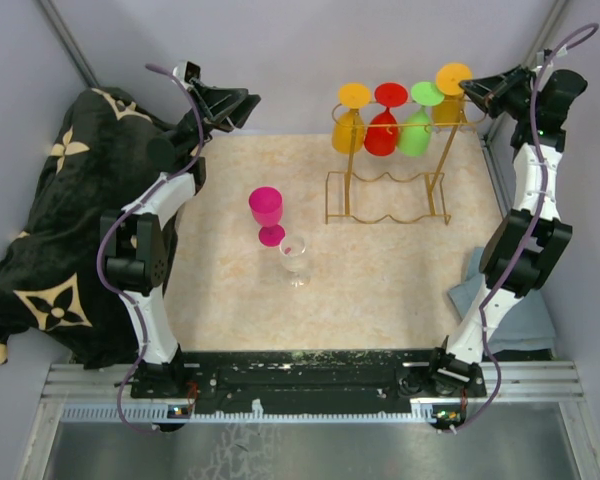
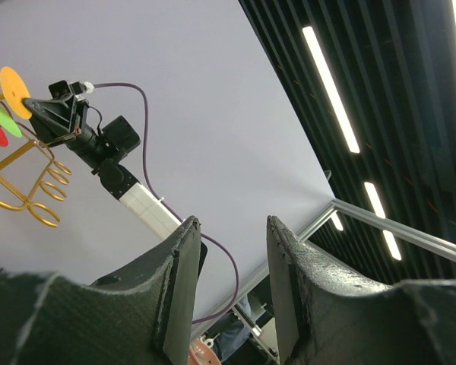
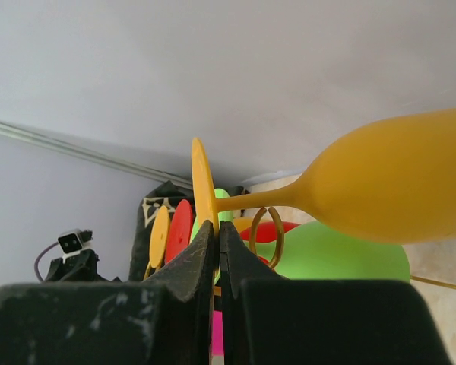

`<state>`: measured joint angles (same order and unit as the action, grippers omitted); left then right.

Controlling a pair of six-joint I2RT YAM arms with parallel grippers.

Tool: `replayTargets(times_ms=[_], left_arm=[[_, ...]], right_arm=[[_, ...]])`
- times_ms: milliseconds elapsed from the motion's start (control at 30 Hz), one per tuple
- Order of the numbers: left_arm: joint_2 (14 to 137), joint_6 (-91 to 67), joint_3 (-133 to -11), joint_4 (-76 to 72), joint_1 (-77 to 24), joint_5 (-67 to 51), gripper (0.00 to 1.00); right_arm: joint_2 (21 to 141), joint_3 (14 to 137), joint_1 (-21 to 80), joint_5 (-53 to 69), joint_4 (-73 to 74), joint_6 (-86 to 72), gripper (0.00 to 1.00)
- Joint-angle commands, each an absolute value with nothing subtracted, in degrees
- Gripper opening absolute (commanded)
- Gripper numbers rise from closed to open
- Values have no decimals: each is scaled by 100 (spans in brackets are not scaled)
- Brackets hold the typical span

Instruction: Place the wine glass upside down on the wine glass rack

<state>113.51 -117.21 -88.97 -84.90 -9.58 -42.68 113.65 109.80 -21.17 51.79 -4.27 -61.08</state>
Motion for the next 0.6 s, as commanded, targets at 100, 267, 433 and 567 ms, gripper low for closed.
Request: replayTargets(times_ms=[100,267,433,567], left_arm=[[11206,-11703,-8847,-8745,-940,-4317,46],[11205,-11706,-8846,-8745,-949,-4324,46],[11189,-11717,-8815,-8765,-950,-4326,46],[11176,-11733,-8806,-8774,-949,-4323,46]], right_arm=[[10934,10943,-2159,5161,-722,-6027,0],[10864,10942,-2203,5141,-745,-6102,0],[10866,11046,-2224,5148,-764,-6224,0],[10931,11237,-2224,5129,-467,-6152,0]])
